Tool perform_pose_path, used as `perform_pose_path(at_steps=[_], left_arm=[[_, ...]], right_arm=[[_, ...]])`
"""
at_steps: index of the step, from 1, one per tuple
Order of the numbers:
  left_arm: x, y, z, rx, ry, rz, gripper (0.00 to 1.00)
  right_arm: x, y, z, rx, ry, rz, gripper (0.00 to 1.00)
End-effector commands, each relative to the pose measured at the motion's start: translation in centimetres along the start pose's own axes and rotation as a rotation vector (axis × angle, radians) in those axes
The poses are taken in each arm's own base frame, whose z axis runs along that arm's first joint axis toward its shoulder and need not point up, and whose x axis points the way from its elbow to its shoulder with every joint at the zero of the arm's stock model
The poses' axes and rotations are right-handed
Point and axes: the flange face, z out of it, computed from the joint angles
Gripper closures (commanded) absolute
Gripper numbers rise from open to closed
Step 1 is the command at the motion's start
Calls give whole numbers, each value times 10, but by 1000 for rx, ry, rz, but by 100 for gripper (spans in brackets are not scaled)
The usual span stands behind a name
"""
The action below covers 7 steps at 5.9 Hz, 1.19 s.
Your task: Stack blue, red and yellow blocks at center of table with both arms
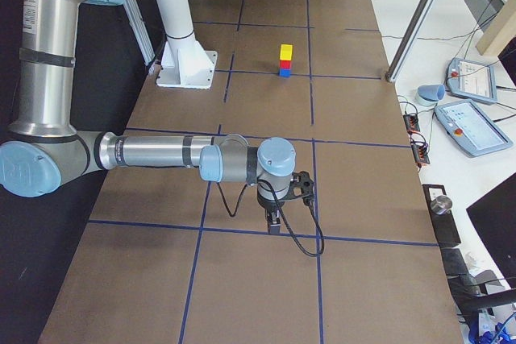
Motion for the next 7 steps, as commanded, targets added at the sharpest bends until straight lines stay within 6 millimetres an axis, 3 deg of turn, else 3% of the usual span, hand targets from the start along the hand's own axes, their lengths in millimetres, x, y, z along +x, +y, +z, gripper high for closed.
perform_pose_path(at_steps=[1,7], left_arm=[[3,0,-4,23,-4,15,0],[4,5,1,15,6,18,0]], right_arm=[[-1,-1,0,1,0,-6,0],[0,0,3,13,0,-17,0]])
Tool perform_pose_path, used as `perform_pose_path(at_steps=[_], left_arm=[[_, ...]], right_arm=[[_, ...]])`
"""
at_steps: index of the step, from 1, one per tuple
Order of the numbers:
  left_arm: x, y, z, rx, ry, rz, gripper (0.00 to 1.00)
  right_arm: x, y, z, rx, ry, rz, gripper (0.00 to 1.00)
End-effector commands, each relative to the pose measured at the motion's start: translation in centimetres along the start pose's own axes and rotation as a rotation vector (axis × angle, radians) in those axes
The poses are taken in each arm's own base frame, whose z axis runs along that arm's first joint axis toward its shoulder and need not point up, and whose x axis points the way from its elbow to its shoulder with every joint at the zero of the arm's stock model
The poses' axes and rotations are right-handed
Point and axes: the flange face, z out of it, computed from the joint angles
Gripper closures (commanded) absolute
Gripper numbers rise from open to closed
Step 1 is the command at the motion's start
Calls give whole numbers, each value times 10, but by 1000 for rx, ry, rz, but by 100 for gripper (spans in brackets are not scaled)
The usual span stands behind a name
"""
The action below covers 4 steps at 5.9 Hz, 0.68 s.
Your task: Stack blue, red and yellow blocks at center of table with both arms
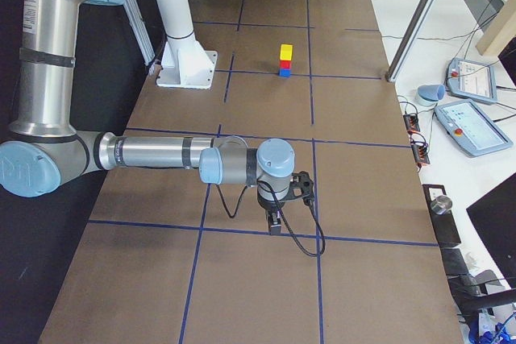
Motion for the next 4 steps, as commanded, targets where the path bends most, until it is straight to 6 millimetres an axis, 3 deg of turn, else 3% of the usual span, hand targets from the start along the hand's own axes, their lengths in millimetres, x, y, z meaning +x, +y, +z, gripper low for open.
perform_pose_path(at_steps=[1,4], left_arm=[[0,1,0,-1,1,0,0],[-1,1,1,-2,2,-1,0]], right_arm=[[-1,0,0,0,-2,-2,0],[-3,-1,2,-4,-3,-7,0]])
